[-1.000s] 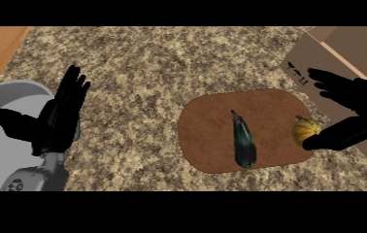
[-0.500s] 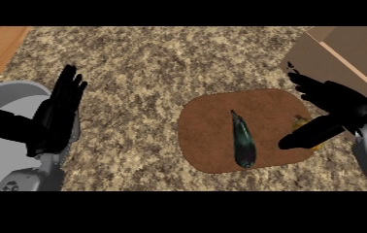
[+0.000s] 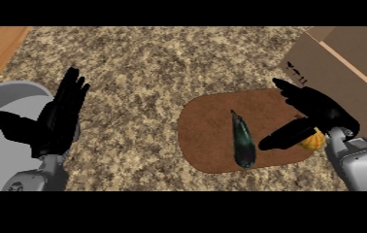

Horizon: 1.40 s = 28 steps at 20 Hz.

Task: Pick the eggplant from the cutting board and place it in the cardboard box

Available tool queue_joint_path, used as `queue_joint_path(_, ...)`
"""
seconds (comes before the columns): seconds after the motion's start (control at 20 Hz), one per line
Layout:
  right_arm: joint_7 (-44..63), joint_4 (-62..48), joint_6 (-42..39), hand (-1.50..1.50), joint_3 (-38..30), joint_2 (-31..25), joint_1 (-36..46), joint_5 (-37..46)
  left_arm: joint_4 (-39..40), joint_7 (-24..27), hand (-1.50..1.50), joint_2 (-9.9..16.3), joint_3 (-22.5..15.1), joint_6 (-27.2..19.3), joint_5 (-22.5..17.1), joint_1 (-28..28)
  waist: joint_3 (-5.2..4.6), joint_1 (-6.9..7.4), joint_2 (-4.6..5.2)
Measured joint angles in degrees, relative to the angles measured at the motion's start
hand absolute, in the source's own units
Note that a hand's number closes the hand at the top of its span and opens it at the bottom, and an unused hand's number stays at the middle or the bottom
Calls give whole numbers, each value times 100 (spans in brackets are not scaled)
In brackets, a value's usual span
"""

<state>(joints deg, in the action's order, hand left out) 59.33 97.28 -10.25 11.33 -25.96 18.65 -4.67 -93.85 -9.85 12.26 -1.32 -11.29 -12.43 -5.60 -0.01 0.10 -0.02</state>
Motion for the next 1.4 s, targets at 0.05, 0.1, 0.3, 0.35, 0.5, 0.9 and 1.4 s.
queue_joint_path(0.05,-11,-39,-11,-150,-24,42,14,56,24,-49,0,2,27,8,23,-73,-1,-1,0)
queue_joint_path(0.1,-13,-121,-11,-150,-37,89,74,119,-35,-67,0,-18,27,22,29,-41,0,3,0)
queue_joint_path(0.3,-41,-257,-1,-150,-15,329,75,334,-138,-157,0,-48,45,63,121,1,-1,7,-1)
queue_joint_path(0.35,-73,-260,-18,-150,-55,346,17,343,-26,-69,0,-57,104,115,109,3,0,3,-1)
queue_joint_path(0.5,-107,-301,-13,-150,12,536,-55,534,-22,-154,0,-101,154,119,144,-103,-1,-2,0)
queue_joint_path(0.9,-268,-569,-81,-150,77,781,-233,1026,-24,-160,0,-181,271,259,206,-89,0,-2,0)
queue_joint_path(1.4,-343,-809,-238,-150,10,1184,-202,1412,-165,-263,0,-415,208,228,479,-22,0,-2,1)
